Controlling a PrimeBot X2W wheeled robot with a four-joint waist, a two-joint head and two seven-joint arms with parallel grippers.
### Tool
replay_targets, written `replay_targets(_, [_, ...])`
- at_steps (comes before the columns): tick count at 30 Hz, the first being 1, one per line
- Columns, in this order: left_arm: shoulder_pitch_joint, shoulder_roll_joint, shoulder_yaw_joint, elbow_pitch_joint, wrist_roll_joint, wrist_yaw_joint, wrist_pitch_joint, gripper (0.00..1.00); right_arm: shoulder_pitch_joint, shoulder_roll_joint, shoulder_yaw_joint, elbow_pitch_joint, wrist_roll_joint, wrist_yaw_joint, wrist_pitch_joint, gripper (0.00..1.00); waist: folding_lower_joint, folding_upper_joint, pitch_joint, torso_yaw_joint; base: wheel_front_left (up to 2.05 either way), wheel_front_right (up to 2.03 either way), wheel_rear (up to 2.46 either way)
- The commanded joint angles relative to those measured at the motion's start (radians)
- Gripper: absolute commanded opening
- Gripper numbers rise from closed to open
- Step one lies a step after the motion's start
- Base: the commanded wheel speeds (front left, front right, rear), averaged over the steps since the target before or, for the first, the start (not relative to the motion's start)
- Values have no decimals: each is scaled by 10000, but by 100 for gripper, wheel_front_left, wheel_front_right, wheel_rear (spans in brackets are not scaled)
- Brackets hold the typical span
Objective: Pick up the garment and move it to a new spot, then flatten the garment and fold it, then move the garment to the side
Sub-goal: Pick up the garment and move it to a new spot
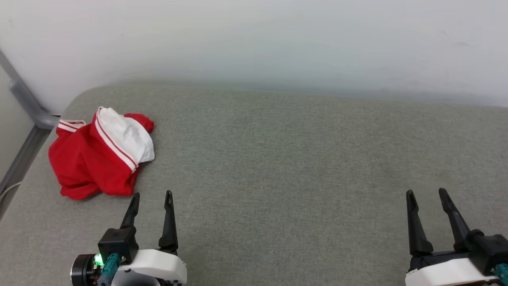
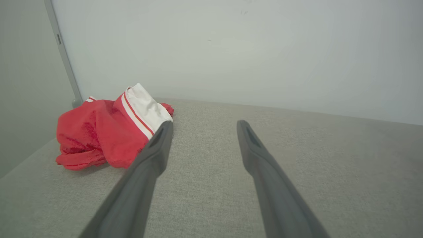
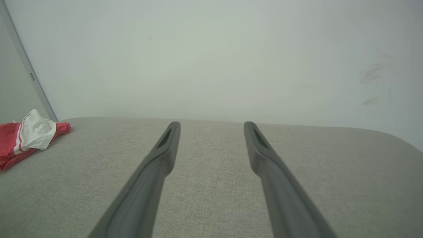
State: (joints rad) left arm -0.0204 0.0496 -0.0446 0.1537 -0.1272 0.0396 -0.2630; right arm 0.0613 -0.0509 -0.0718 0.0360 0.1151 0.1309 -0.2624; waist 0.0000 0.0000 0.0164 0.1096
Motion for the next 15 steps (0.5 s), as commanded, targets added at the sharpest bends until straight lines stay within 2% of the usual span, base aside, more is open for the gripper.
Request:
replay_targets(1, [-65,14,60,5,23,25,-28,100,75,13,42,-29,21,-5,-37,100,0,0,37,297,0,0,0])
replay_targets(15, [-106,11,370,-25,-43,143,-28,100,-7,13,262,-127,-121,-3,-37,100,0,0,255,2127,0,0,0])
